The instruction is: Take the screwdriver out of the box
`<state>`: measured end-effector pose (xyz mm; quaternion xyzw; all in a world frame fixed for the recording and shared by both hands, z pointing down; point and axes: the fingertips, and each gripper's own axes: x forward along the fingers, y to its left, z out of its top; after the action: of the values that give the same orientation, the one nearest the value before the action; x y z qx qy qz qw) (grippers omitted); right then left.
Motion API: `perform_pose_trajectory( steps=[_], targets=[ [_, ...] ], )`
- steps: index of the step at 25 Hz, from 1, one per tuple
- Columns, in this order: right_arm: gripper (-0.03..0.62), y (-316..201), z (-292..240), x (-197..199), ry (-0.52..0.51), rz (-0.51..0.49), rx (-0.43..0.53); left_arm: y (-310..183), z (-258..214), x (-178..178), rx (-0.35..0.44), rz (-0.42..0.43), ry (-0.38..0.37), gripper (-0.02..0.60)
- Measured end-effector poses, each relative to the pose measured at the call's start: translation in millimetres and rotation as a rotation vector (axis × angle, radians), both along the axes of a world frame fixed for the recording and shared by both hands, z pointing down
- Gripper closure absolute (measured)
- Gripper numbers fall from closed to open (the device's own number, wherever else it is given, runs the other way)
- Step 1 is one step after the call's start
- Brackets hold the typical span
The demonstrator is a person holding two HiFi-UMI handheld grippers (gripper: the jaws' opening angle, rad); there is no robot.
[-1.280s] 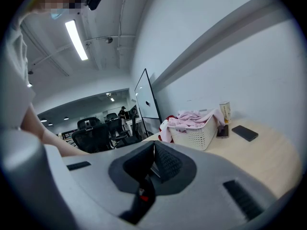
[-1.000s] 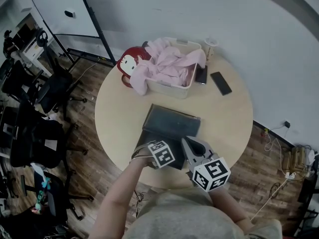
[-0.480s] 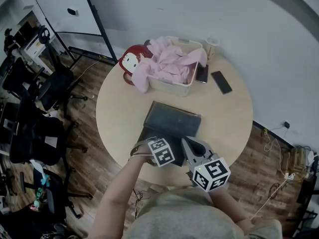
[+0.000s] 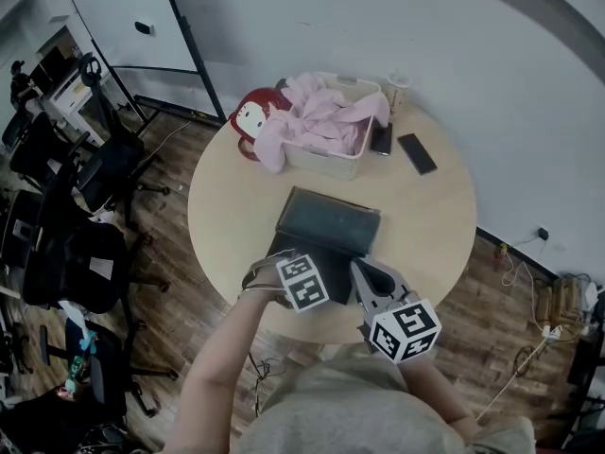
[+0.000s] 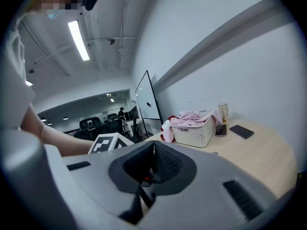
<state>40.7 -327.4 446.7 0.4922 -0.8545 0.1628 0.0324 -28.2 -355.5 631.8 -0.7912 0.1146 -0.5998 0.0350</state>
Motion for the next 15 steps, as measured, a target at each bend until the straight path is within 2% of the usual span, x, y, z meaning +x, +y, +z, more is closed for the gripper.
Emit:
perform_pose_trajectory(
  steps=[6, 15],
  targets=[
    [0.592, 23, -3, -3, -0.001, 0.01, 0.011, 12, -20, -4, 0.043, -0.021, 0.038, 0.506],
    [0.592, 64, -5, -7, 0.007, 0.027, 0.036, 55, -44, -13, 0.074, -0.104, 0.161, 0.506]
  ],
)
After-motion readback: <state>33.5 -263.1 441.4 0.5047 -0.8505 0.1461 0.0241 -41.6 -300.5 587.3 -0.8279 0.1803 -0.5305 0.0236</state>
